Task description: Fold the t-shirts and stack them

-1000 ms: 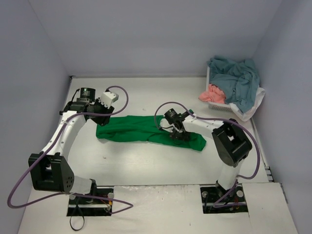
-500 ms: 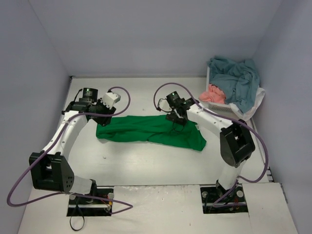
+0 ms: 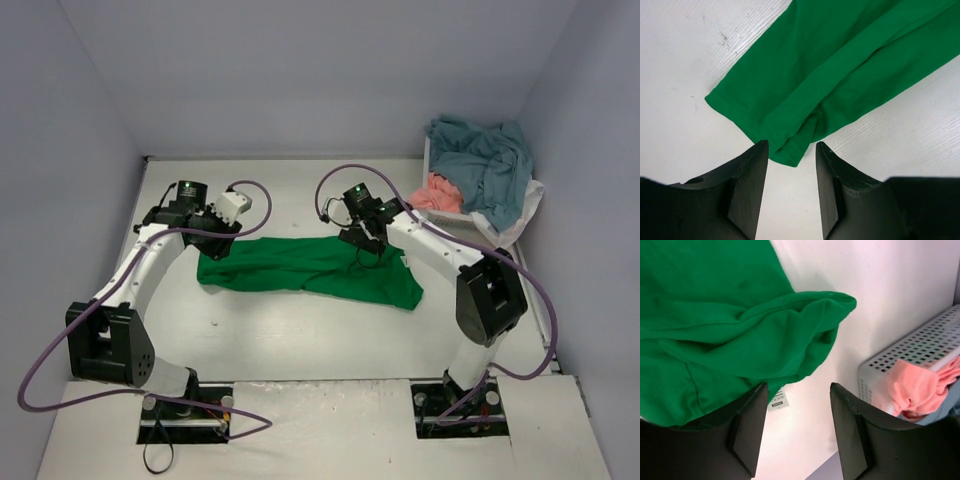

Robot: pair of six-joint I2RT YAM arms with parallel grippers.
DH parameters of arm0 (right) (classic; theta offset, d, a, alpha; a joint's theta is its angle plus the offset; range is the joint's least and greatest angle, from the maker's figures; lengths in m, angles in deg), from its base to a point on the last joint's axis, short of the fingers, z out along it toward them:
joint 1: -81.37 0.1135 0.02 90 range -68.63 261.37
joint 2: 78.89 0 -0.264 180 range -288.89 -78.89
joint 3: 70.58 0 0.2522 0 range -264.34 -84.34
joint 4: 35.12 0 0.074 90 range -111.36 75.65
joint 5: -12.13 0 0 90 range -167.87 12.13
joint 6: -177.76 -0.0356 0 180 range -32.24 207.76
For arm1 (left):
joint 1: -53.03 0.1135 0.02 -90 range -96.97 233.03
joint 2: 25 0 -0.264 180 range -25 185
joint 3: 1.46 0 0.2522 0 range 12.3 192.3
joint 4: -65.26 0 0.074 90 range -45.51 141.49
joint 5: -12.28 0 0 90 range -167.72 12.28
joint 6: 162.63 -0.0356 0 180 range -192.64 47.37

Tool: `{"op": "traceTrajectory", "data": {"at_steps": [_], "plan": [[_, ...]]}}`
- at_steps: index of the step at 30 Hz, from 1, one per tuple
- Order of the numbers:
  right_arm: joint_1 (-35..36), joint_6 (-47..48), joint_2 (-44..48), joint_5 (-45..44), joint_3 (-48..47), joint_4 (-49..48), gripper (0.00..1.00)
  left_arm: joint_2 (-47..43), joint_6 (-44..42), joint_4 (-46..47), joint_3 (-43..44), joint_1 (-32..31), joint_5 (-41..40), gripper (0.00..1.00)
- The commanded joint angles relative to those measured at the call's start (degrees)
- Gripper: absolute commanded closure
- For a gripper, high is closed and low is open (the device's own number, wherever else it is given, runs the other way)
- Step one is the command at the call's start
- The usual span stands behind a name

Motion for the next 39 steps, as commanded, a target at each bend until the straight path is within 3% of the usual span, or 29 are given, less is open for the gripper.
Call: {"op": "traceTrajectory", "data": {"at_steps": [1,6,11,20,25,39], "plan": [[-0.7,-1.6,1.7,4.1,-0.8,-0.1,0.53,-1.3,0.1,1.3,1.7,-0.4,0.0,0.63],[-1.2,-3.4,-2.8,10.0,-2.7,-0.8,0.71,-0.4,0.6,1.8,1.5,-0.4,0.2,0.63],[-1.2,-4.6,-7.1,16.4,-8.7,-1.2,0.83,-0.4,0.6,2.8,0.6,-0.4,-0.3,0.63],[-1.2,-4.9,-16.3,17.6,-15.9,-2.1,0.87,-0.2,0.0,4.5,-1.6,-0.4,-1.0,0.62],[-1.5,-5.8,-20.1,11.4,-16.6,-2.2,0.89,0.1,-0.2,4.7,-1.8,-0.4,-1.3,0.63],[-2.6,-6.0,-12.9,-2.2,-9.8,-2.3,0.89,-0.6,-0.2,4.6,-2.0,-0.4,-0.6,0.63]]}}
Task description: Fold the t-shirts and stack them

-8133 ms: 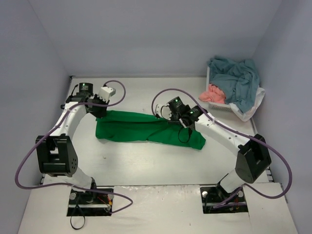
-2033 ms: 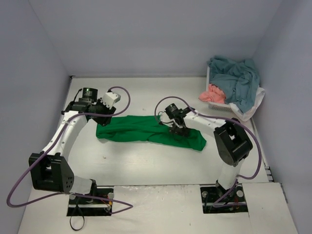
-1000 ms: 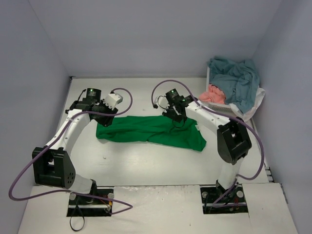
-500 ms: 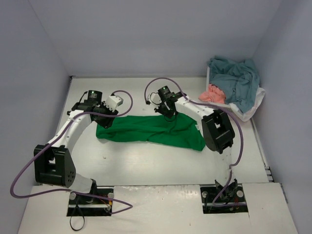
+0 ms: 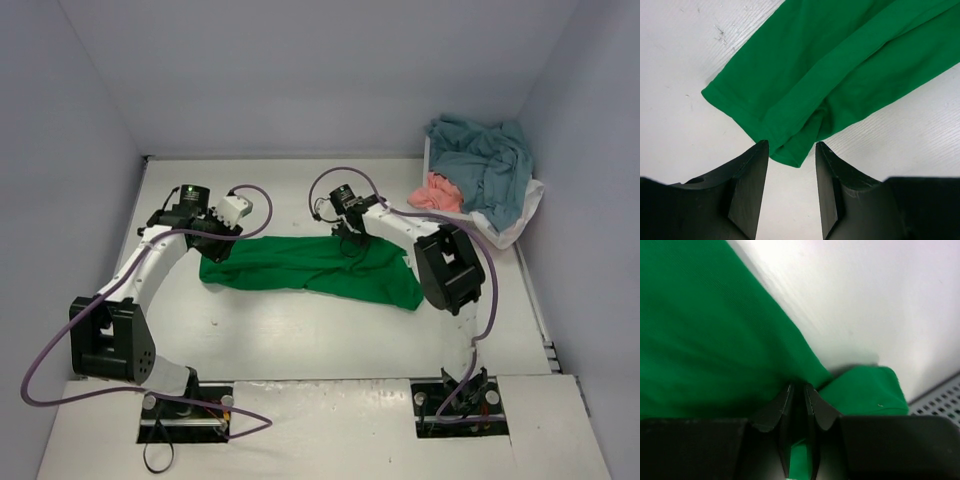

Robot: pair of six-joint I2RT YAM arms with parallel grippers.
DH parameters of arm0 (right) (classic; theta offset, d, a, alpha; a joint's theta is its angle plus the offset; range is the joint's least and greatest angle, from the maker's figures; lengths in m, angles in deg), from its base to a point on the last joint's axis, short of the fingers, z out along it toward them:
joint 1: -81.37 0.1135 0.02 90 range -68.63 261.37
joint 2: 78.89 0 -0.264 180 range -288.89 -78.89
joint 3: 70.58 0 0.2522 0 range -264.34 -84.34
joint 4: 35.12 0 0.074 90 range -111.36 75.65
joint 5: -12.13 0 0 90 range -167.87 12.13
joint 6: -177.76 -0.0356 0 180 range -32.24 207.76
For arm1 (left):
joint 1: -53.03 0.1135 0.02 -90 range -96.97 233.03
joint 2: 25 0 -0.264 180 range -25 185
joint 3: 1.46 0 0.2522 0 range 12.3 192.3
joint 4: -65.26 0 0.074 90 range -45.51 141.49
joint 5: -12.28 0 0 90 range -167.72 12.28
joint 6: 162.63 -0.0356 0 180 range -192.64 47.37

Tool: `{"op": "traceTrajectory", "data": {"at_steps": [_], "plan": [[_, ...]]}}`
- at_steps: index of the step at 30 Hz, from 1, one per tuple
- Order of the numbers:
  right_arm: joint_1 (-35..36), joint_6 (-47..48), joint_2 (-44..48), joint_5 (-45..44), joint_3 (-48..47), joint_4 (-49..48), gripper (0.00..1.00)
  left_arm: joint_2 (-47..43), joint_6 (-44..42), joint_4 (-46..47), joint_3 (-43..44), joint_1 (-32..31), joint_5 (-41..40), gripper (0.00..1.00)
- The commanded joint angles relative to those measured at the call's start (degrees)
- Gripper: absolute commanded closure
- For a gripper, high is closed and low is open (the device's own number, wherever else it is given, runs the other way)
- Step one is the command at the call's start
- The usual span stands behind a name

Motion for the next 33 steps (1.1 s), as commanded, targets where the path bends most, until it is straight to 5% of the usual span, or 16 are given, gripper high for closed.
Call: {"op": "traceTrajectory", "data": {"at_steps": [1,22,33], "plan": [[-0.8,-0.8,7.0,-5.9,0.7,0.4,0.9,-1.5,-0.1,1.4,0.9,-0.4,0.5,0.63],[-0.5,2.4,13.4,-5.5,15.4,1.6,0.87,-3.6,0.2,-1.0,1.9,-0.4,1.2,0.63],[1.8,0.3,8.2,1.5,17.4,1.5,0.81,-3.5,0.3,-0.3,-1.2,-0.5,1.8,0.63]]}}
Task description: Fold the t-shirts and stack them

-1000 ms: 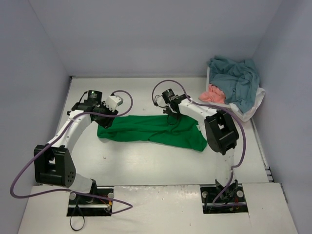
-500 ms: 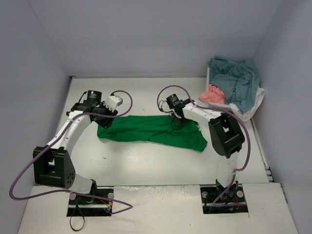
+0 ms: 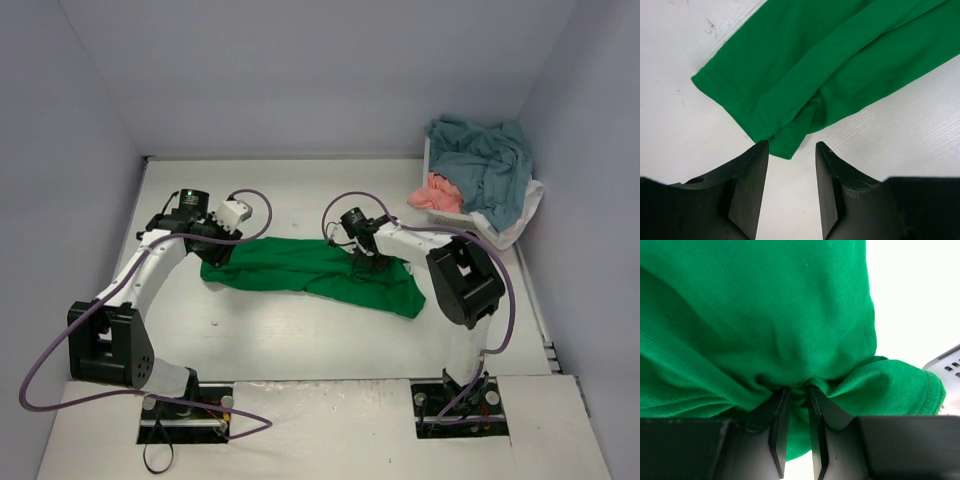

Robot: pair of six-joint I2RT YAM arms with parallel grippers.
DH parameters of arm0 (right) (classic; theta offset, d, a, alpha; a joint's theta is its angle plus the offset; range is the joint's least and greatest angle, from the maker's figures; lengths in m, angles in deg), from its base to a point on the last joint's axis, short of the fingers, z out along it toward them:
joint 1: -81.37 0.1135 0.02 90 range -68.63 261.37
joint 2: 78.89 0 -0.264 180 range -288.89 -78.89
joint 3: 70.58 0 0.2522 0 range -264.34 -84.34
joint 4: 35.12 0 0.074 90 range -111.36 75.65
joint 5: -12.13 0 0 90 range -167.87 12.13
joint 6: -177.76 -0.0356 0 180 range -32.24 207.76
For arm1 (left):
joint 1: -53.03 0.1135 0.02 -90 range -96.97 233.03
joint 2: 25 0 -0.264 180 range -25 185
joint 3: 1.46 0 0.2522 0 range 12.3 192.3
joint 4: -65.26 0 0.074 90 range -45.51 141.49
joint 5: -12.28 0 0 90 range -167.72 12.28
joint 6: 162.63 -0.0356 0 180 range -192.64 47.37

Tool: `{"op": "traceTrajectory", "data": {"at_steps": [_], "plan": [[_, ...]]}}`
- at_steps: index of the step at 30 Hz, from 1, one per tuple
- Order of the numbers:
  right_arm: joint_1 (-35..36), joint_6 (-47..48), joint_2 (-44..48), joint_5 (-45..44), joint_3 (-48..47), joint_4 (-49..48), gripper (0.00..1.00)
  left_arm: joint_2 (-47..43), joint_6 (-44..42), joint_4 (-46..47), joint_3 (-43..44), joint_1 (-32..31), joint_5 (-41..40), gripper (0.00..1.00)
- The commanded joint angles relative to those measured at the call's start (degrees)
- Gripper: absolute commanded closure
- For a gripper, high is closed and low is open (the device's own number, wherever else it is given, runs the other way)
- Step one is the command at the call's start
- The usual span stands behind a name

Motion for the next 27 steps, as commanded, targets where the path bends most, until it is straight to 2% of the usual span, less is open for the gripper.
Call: {"op": "traceTrajectory", "data": {"at_steps": [1,4,11,15,22,27], "plan": [[1.2,-2.3,-1.7,6.9,-0.3,1.7,0.81,-2.0,0.3,0.9,-0.5,-0.5,1.3,0.63],[1.8,-3.6,-3.6,6.4,-2.2,1.7,0.77,-1.2,0.2,1.6,-1.1,-0.5,1.4,0.63],[1.7,-5.0,2.5,2.9,-7.0,1.7,0.63,1.2,0.2,3.6,-0.3,-1.2,1.0,0.63],[1.8,-5.8,5.0,1.3,-8.0,1.8,0.62,3.3,0.5,5.1,0.3,-1.8,0.7,0.63],[3.1,-6.5,8.2,2.5,-6.4,1.9,0.63,6.3,0.4,7.1,0.6,-2.8,-0.3,0.62],[5.0,-6.2,8.7,4.5,-3.8,2.1,0.75,9.6,-0.5,9.5,0.4,-2.8,-1.6,0.63]]}}
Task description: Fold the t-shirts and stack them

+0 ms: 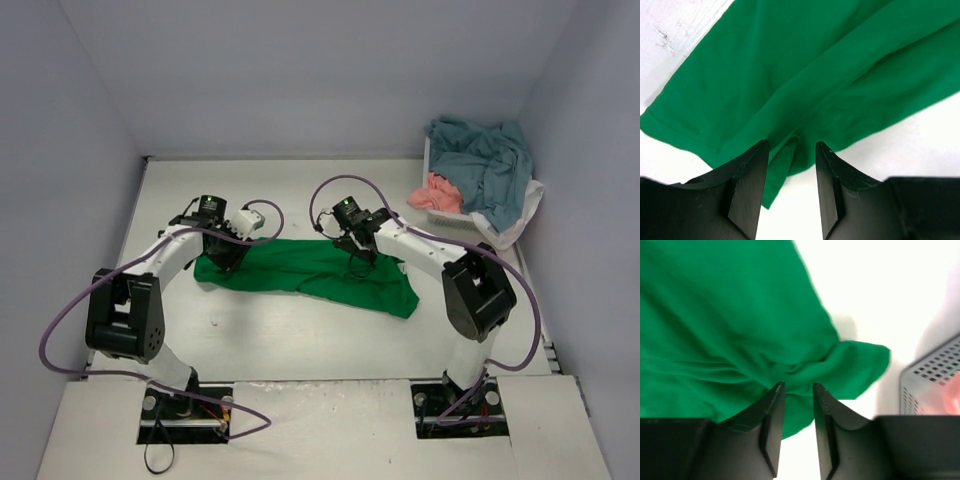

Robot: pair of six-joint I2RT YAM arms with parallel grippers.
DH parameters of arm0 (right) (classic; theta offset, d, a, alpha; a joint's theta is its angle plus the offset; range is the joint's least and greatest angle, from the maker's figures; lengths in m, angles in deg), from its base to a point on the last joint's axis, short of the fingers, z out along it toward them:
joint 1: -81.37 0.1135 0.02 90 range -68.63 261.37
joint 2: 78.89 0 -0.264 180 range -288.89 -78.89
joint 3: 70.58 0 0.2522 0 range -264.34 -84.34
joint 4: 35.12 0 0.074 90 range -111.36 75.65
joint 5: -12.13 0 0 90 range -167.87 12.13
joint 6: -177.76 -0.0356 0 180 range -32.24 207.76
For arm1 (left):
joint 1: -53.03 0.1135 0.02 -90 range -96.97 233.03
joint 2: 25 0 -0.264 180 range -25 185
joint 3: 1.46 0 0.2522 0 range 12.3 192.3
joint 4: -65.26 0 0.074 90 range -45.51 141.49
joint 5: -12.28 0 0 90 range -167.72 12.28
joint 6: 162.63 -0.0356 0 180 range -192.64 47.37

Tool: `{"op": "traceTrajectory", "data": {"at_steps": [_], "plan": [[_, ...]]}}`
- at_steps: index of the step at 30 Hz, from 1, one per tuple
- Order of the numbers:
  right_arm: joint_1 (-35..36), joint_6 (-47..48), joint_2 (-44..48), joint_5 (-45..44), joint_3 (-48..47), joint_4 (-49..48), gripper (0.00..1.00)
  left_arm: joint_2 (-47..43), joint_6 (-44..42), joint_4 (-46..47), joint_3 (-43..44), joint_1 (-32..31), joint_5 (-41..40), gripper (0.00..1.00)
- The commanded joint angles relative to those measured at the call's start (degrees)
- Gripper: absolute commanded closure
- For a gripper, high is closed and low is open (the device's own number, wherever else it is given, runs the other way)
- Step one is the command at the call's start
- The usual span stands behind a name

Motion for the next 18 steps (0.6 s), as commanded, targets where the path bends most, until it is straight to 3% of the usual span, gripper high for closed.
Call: {"op": "traceTrajectory", "data": {"at_steps": [1,5,18], "plan": [[1.7,-0.4,2.7,1.6,2.2,1.2,0.79,1.3,-0.6,3.8,3.0,-0.4,-1.1,0.63],[2.3,-0.4,2.3,3.5,3.8,1.3,0.86,4.3,-0.7,5.4,3.4,-0.4,-1.5,0.63],[1.7,-0.2,-5.0,9.1,3.9,1.2,0.87,10.1,-1.5,5.2,3.6,-0.3,-1.1,0.67]]}}
